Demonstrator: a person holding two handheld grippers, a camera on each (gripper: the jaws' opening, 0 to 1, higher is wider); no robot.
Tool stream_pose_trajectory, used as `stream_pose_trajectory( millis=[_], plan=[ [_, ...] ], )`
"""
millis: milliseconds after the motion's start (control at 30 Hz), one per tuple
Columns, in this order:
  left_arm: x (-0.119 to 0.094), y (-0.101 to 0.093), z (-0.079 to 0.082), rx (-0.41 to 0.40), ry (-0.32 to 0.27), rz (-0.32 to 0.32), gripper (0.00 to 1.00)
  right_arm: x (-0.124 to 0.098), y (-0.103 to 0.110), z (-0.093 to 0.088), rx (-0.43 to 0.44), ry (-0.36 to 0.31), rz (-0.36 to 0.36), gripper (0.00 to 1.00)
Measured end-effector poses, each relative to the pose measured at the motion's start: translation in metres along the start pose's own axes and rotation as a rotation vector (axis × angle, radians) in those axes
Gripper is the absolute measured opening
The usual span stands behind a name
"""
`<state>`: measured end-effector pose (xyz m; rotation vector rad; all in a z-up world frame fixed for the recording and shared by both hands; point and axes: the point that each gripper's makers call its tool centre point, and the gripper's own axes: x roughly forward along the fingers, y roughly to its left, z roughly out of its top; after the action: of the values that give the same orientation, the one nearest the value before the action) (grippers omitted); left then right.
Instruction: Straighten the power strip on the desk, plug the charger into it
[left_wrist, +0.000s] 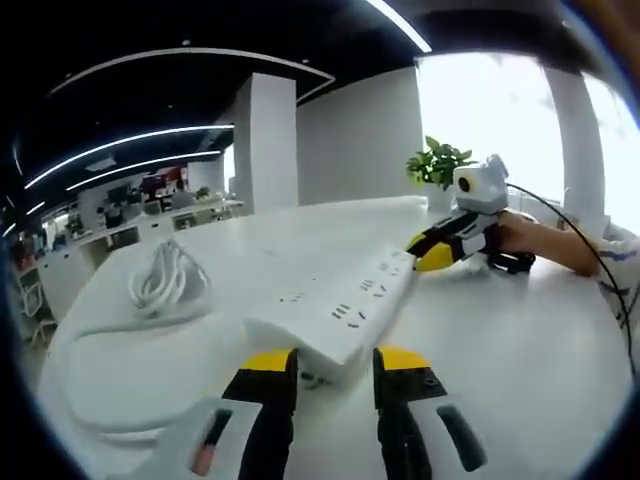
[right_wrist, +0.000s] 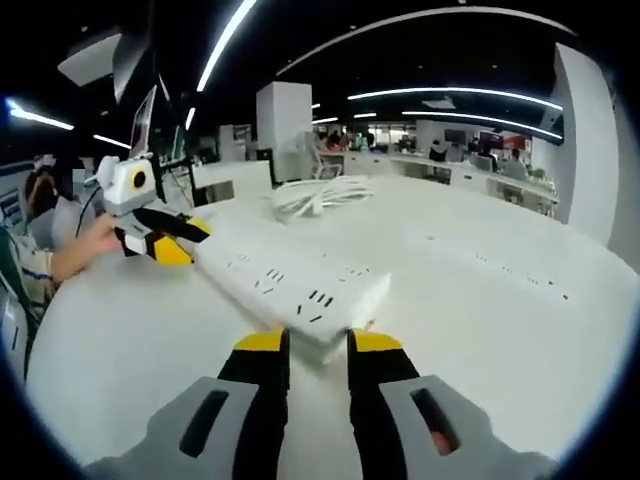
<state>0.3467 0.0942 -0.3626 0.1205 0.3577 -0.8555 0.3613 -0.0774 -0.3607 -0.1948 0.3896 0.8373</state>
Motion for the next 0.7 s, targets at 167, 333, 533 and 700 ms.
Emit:
stream_pose_trajectory(
  millis=[167,333,533,700],
  plan=[
    [-0.002,0.002,-0.001,0.004,-0.001,0.0,0.3,-0.003,0.004,-0.001,-0.014,0.017,0.003,0.21],
    [-0.004,0.002,-0.002,0.01,0.004,0.002,0.28,-0.013,0.015,-0.006,-0.001,0.008,0.043,0.18],
    [-0.008,-0.001,-0.003,-0.006,-0.009,-0.011,0.28,-0.013,0.017,-0.006,-0.012,0.03,0.034,0.18],
    [-0.012,-0.005,-0.005,-0.004,0.0,-0.027,0.27,-0.015,0.023,-0.007,0.0,0.047,0.025,0.18]
  ],
)
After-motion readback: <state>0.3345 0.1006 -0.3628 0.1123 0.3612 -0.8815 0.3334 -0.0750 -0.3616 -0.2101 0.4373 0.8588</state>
